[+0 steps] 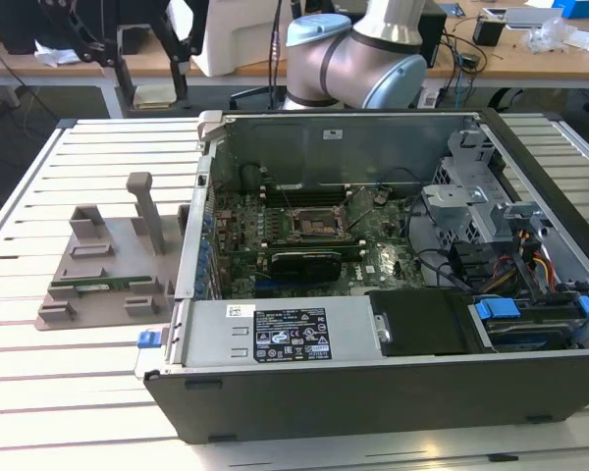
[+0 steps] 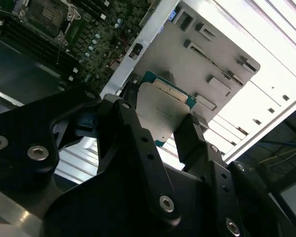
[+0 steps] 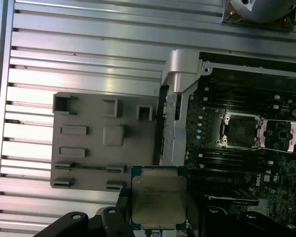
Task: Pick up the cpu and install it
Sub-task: 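Pick up the cpu and move it towards the insertion slot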
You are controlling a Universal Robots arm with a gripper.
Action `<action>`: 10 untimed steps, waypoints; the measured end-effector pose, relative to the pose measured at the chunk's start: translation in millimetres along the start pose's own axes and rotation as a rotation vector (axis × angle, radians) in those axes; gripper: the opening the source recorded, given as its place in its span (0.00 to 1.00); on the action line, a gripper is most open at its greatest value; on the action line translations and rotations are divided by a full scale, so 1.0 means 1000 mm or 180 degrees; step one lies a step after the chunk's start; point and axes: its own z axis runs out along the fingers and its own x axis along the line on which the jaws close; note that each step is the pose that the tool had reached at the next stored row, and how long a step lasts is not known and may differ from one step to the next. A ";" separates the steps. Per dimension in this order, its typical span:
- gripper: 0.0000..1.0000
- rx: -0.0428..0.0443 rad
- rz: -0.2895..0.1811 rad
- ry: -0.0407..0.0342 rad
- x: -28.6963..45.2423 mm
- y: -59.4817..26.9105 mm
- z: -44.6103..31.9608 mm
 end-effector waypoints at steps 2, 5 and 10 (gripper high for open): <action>0.55 0.0000 0.0000 0.0001 -0.0057 -0.0005 0.0005; 0.55 0.0000 0.0000 0.0002 -0.0165 -0.0012 0.0016; 0.55 0.0000 0.0000 0.0004 -0.0309 -0.0024 0.0028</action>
